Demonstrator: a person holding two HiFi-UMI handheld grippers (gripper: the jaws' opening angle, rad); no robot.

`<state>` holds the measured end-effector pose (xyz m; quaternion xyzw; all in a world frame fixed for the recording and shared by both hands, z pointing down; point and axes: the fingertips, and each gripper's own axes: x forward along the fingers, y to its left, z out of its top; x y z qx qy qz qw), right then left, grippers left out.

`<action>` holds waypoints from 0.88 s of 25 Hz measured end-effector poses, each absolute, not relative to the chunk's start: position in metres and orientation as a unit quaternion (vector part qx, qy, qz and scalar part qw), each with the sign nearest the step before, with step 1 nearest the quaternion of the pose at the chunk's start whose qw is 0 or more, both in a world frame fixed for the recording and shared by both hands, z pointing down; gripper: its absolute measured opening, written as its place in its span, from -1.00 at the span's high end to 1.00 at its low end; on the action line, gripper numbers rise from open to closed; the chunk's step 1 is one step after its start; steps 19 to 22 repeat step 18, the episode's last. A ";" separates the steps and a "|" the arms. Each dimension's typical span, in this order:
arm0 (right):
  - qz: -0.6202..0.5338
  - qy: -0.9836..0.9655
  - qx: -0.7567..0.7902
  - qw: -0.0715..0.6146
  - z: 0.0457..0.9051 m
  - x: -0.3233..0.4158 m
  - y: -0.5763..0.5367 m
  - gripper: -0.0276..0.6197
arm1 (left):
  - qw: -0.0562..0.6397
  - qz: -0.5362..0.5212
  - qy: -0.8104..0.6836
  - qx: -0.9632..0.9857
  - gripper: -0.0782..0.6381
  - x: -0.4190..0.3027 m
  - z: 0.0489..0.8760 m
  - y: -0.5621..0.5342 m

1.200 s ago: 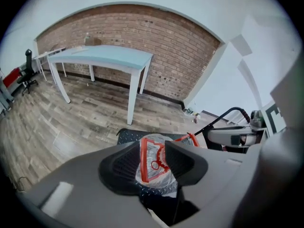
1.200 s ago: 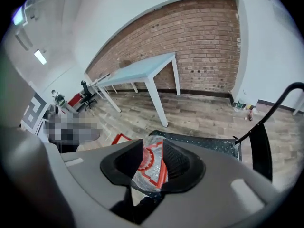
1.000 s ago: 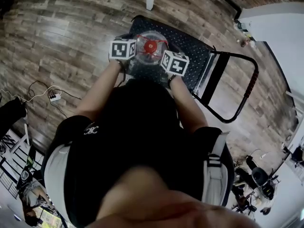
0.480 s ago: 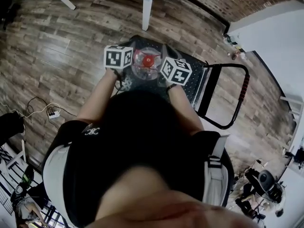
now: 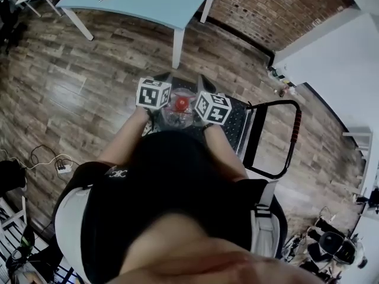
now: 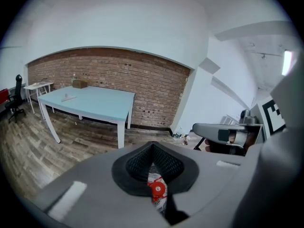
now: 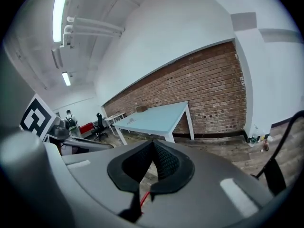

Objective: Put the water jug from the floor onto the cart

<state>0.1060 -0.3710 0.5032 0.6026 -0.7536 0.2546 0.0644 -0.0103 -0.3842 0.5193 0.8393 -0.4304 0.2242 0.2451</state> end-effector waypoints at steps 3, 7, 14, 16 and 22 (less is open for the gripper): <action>0.259 -0.750 0.605 0.065 0.507 0.110 -0.371 0.88 | 0.246 0.227 -0.425 0.841 0.78 -0.007 0.519 -0.385; 0.273 -0.745 0.605 0.062 0.512 0.112 -0.375 0.87 | 0.245 0.234 -0.422 0.841 0.78 -0.007 0.521 -0.387; 0.287 -0.747 0.597 0.065 0.519 0.103 -0.372 0.87 | 0.254 0.238 -0.424 0.836 0.78 -0.014 0.525 -0.385; 0.291 -0.746 0.595 0.065 0.522 0.102 -0.370 0.87 | 0.258 0.239 -0.424 0.835 0.78 -0.016 0.527 -0.383; 0.295 -0.745 0.594 0.066 0.525 0.100 -0.368 0.87 | 0.262 0.240 -0.424 0.833 0.78 -0.018 0.530 -0.381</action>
